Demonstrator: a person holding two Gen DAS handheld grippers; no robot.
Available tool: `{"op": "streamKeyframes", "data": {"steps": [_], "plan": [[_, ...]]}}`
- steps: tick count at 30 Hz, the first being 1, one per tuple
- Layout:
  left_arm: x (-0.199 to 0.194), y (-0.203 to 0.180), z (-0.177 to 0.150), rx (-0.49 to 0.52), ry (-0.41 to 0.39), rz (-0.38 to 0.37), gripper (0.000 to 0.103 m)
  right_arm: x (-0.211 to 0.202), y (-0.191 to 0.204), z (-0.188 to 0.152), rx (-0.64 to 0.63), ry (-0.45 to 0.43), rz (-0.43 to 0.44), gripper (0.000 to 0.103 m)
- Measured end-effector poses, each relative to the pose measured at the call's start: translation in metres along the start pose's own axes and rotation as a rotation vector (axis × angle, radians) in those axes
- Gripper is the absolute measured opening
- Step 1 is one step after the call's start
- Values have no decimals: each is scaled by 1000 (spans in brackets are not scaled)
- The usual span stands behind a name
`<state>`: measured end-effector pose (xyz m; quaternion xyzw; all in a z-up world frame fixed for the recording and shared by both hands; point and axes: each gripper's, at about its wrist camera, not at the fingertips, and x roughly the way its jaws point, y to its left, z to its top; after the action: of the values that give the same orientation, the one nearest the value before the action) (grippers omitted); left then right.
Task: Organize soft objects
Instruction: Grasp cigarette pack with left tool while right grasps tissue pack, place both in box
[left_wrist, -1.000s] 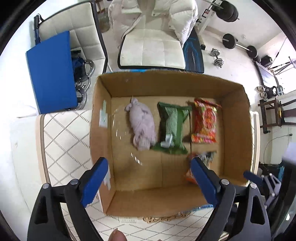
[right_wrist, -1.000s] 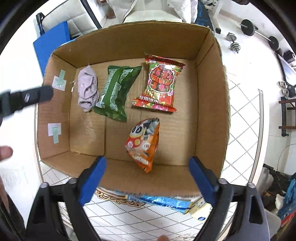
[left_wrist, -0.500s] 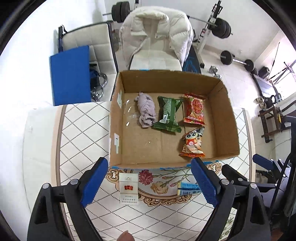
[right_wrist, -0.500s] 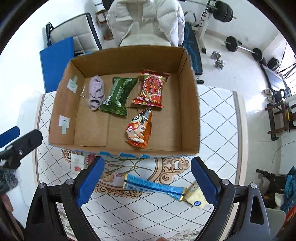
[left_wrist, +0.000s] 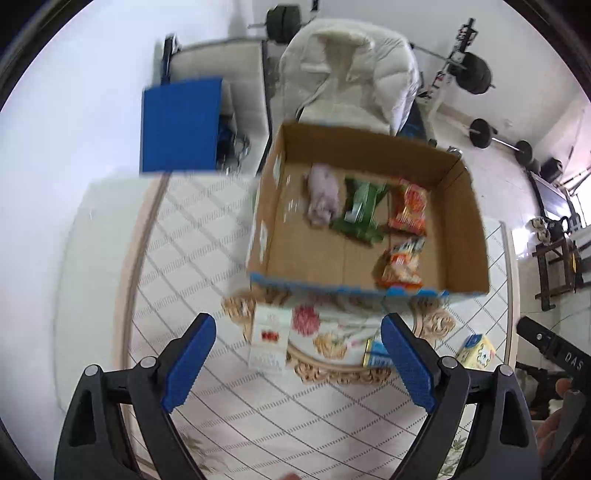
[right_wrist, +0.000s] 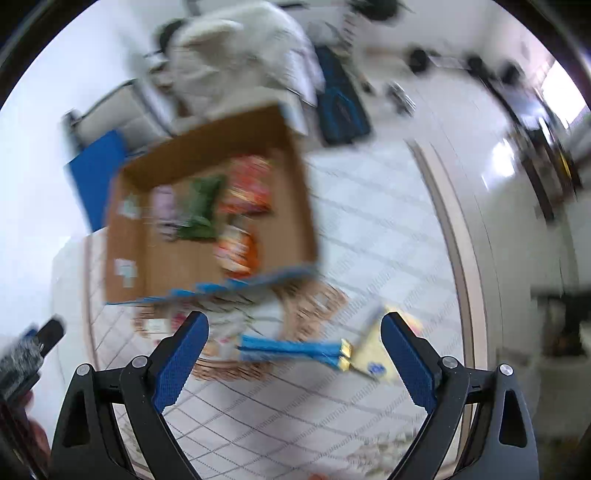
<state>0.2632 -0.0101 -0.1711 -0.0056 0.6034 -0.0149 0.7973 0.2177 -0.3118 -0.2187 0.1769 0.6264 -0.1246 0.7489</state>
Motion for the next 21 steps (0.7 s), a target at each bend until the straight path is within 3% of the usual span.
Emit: {"op": "streamKeyframes", "data": {"steps": [4, 8, 14, 16, 18, 21], "plan": [[51, 9, -26, -58, 126, -21, 92, 62, -54, -17, 114, 129, -80, 97], [99, 18, -42, -96, 229, -14, 92, 126, -81, -31, 143, 233, -163, 97], [163, 30, -39, -86, 318, 52, 92, 178, -86, -45, 187, 332, -129, 96], [181, 35, -39, -88, 345, 60, 92, 185, -85, -47, 196, 339, -114, 91], [199, 41, -40, -82, 380, 79, 92, 189, -85, -48, 199, 346, -114, 71], [215, 45, -41, -64, 405, 86, 92, 189, -83, -46, 185, 335, -121, 69]]}}
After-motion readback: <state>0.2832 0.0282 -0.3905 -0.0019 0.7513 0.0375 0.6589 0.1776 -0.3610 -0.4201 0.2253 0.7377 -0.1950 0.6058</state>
